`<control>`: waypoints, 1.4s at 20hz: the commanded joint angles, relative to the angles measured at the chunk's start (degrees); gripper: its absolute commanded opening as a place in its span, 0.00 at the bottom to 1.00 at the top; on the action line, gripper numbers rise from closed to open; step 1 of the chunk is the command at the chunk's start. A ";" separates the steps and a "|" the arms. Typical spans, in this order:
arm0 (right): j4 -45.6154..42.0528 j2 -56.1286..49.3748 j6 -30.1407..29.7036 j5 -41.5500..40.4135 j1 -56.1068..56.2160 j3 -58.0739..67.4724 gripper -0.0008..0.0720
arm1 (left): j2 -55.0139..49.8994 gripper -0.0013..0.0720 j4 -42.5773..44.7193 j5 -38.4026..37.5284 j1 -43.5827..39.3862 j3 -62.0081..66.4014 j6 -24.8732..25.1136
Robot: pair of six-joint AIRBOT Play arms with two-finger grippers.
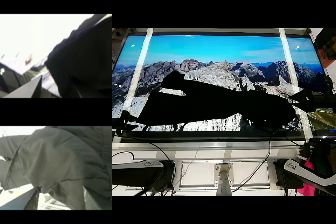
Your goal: Fold the clothes and pants, and hang the long-sleeved shirts on hangers.
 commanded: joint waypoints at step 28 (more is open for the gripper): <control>-6.82 -7.76 6.40 -12.81 0.04 0.00 0.82 | 27.67 0.02 -74.77 -3.43 -8.52 0.07 20.57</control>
